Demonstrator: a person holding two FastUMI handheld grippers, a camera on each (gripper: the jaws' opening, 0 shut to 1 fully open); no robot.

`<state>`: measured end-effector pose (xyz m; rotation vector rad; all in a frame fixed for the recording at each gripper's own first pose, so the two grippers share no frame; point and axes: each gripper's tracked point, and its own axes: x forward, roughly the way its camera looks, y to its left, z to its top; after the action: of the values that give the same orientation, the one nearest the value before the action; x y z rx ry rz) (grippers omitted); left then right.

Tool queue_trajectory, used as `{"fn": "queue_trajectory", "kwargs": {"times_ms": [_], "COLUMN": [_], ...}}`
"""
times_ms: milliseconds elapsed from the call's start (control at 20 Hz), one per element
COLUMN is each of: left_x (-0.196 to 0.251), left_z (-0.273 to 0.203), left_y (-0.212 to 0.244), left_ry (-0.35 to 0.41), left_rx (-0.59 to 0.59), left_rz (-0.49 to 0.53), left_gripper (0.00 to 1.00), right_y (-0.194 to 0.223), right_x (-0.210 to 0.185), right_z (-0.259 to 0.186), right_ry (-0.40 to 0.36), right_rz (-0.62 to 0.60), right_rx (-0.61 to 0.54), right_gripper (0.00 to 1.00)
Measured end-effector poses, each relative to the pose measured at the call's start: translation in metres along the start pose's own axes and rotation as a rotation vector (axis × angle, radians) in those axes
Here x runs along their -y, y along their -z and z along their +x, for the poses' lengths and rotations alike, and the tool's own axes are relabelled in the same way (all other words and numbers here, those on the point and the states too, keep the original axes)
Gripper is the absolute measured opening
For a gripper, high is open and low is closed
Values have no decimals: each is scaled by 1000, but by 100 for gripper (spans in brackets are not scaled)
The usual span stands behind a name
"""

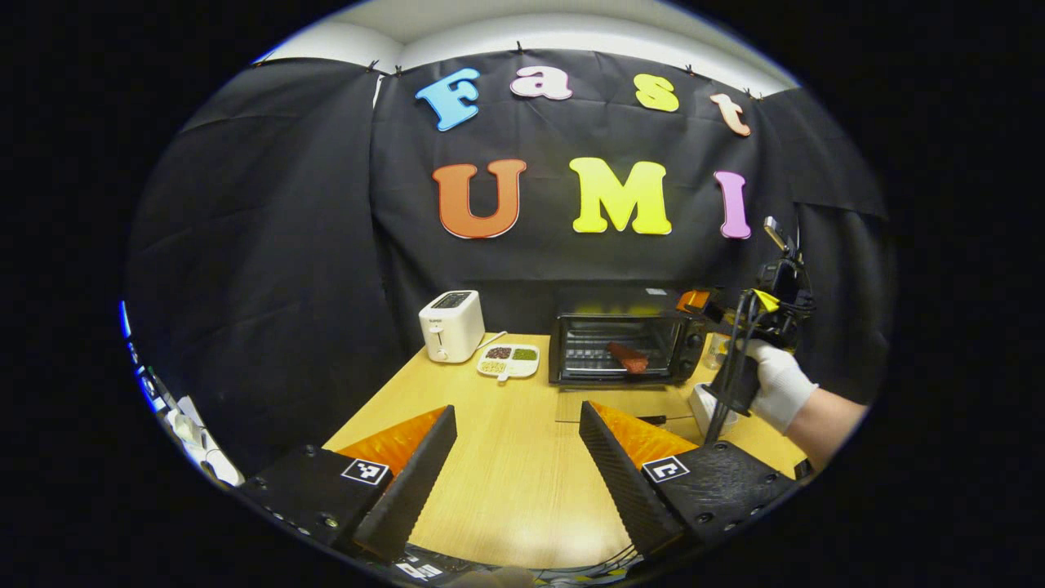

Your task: Open the electric oven with the left hand, put the food in, and close the electric oven.

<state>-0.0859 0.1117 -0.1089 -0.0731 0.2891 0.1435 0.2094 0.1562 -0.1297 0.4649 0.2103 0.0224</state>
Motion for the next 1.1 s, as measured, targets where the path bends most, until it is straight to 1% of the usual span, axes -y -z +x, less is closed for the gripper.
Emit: {"fn": "queue_trajectory", "kwargs": {"times_ms": [50, 150, 200, 250, 350, 400, 450, 500, 650, 700, 750, 800, 850, 900, 950, 1000, 1050, 1100], "left_x": [4, 17, 23, 28, 45, 55, 68, 81, 112, 122, 128, 136, 143, 150, 157, 161, 166, 170], "left_z": [-1, -1, 1, 4, 14, 20, 27, 32, 50, 56, 62, 68, 76, 83, 91, 96, 105, 115], "left_y": [-1, 4, 8, 13, 17, 19, 25, 28, 42, 52, 60, 66, 73, 81, 87, 88, 96, 105], "left_ry": [8, 27, 28, 28, 29, 23, 34, 33, 7, -11, -29, -38, -38, -31, -13, 7, 25, 41], "left_rx": [16, 25, 20, 12, 6, -1, -11, -26, -54, -75, -90, -98, -112, -130, -140, -146, -155, -170], "left_rz": [-10, -20, -18, -18, -16, -19, -33, -52, -106, -102, -85, -53, -17, 10, 31, 47, 60, 66], "left_gripper": [97, 97, 97, 96, 96, 96, 96, 96, 96, 96, 95, 96, 95, 95, 95, 95, 96, 96], "right_y": [-18, -52, -67, -80, -101, -111, -118, -123, -122, -118, -112, -106, -103, -100, -98, -99, -101, -101], "right_x": [8, 25, 32, 40, 59, 76, 96, 114, 160, 174, 188, 202, 214, 229, 237, 244, 250, 256], "right_z": [-22, -66, -87, -107, -140, -154, -167, -178, -199, -203, -209, -214, -218, -219, -221, -223, -223, -223], "right_ry": [-6, -15, -26, -39, -84, -78, -67, -65, -72, -74, -81, -84, -77, -63, -52, -41, -24, -1], "right_rz": [-65, -173, -213, -250, -306, -326, -346, -363, -408, -409, -404, -400, -402, -402, -399, -391, -383, -378], "right_rx": [16, 50, 66, 76, 95, 107, 112, 113, 65, 42, 11, -14, -30, -48, -63, -69, -72, -75], "right_gripper": [100, 100, 96, 100, 100, 100, 96, 100, 100, 100, 96, 100, 96, 100, 100, 96, 96, 100]}}
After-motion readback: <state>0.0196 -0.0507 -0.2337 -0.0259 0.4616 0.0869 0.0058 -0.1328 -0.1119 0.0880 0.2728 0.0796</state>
